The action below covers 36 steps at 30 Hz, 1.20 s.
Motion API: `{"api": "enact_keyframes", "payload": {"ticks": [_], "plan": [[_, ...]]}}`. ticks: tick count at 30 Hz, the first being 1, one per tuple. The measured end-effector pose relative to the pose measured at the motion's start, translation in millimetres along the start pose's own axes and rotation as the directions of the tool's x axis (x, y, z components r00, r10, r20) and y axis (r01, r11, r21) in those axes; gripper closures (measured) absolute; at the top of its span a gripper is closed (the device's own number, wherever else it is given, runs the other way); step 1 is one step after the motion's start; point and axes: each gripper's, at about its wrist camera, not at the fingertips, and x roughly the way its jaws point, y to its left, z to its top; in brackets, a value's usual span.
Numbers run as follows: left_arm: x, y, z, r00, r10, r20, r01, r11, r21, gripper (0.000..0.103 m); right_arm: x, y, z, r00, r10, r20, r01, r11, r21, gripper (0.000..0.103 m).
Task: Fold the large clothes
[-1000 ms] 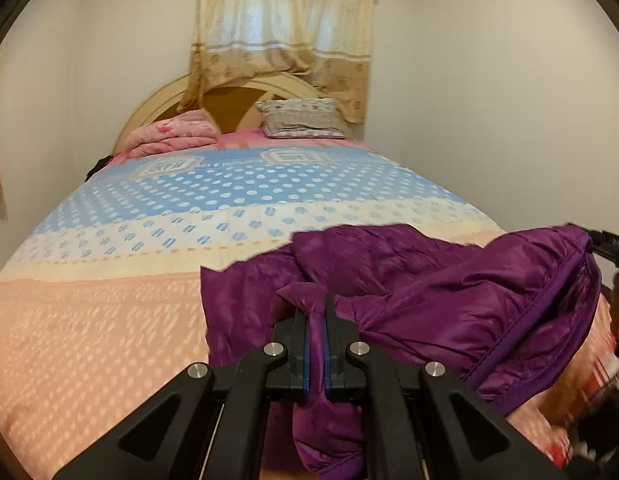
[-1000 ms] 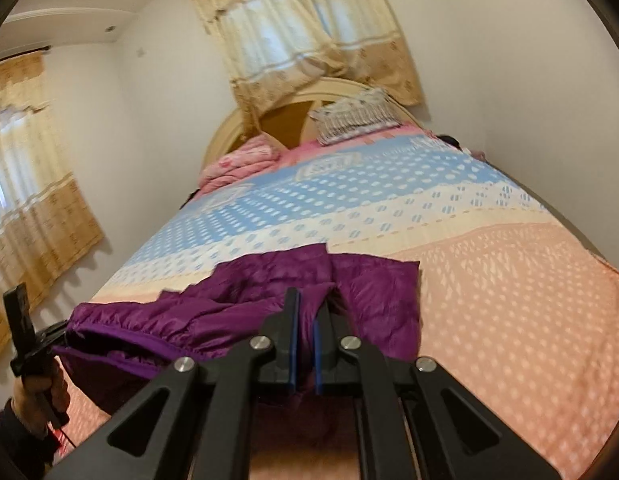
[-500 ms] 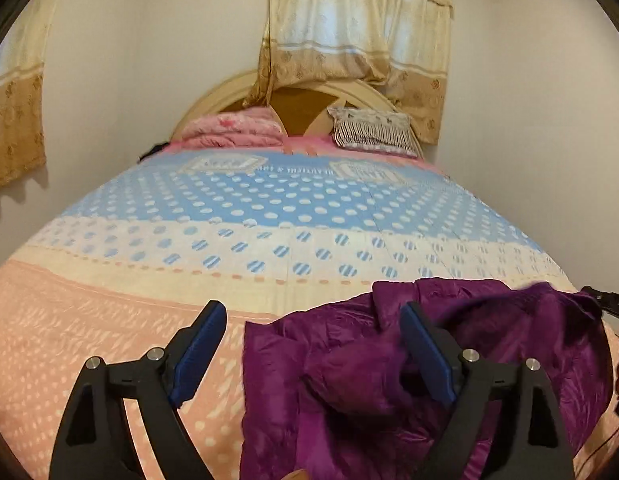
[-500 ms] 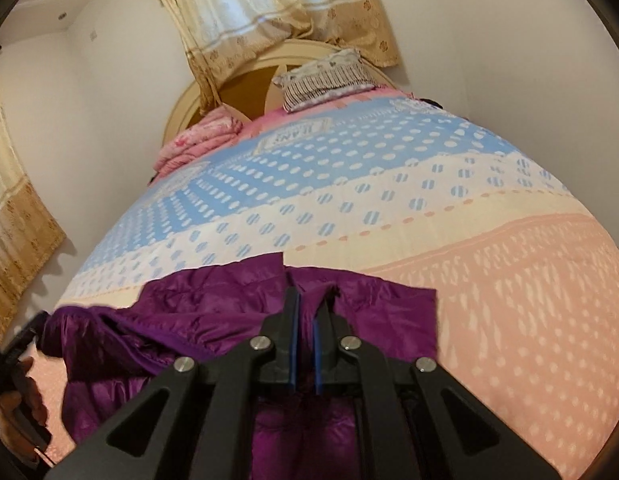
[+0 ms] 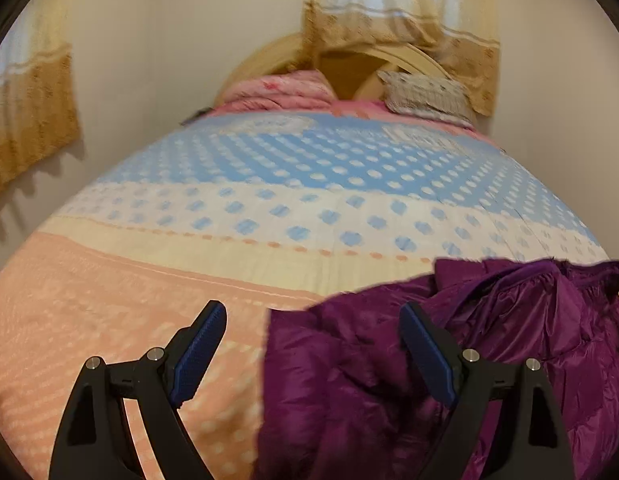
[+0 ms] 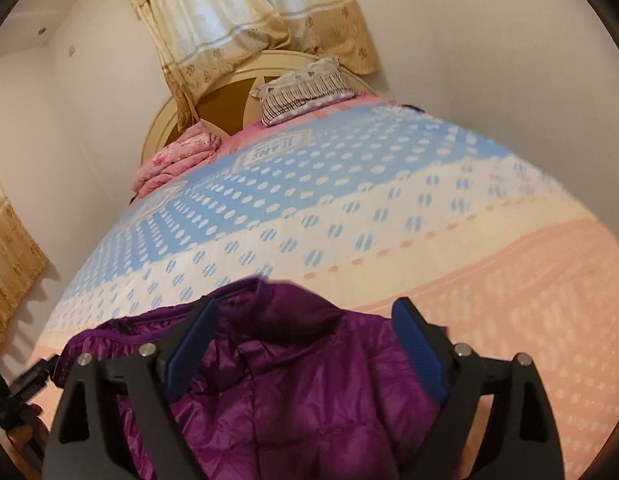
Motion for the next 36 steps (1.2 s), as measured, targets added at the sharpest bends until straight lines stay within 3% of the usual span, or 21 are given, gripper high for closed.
{"api": "enact_keyframes", "payload": {"ticks": [4, 8, 10, 13, 16, 21, 24, 29, 36], "plan": [[-42, -1, 2, 0.989, 0.056, 0.137, -0.058, 0.998, 0.007, 0.015, -19, 47, -19, 0.999, 0.031, -0.016, -0.033, 0.991, -0.127, 0.012], [-49, -34, -4, 0.993, -0.02, 0.114, 0.006, 0.993, 0.122, 0.014, 2, 121, -58, 0.982, 0.111, -0.151, -0.155, 0.934, -0.323, 0.014], [-48, -55, -12, 0.993, -0.061, 0.104, 0.04, 0.981, 0.188, 0.014, 20, 144, -73, 0.982, 0.065, -0.175, -0.133, 0.901, -0.413, 0.015], [-38, -75, -19, 0.991, -0.059, 0.119, 0.027, 0.967, 0.254, 0.014, 49, 152, -80, 0.986, -0.031, -0.166, -0.053, 0.876, -0.48, 0.018], [-23, -82, -13, 0.991, -0.042, 0.123, 0.009, 0.965, 0.262, 0.014, 75, 120, -65, 0.977, -0.105, -0.185, 0.031, 0.929, -0.368, 0.019], [14, -75, -1, 0.997, 0.0, 0.082, -0.015, 0.984, 0.18, 0.014, 90, 80, -60, 0.967, -0.182, -0.18, 0.133, 0.957, -0.258, 0.018], [34, -74, 0, 0.998, 0.017, 0.06, -0.026, 0.987, 0.158, 0.014, 96, 68, -58, 0.968, -0.164, -0.19, 0.13, 0.975, -0.18, 0.017], [61, -76, -15, 0.999, 0.032, 0.001, -0.032, 0.987, 0.157, 0.014, 103, 68, -58, 0.969, -0.151, -0.196, 0.118, 0.978, -0.17, 0.014], [91, -60, -21, 0.99, -0.044, -0.135, 0.053, 0.996, 0.066, 0.012, 112, 70, -61, 0.964, -0.149, -0.222, 0.109, 0.977, -0.181, 0.009]]}}
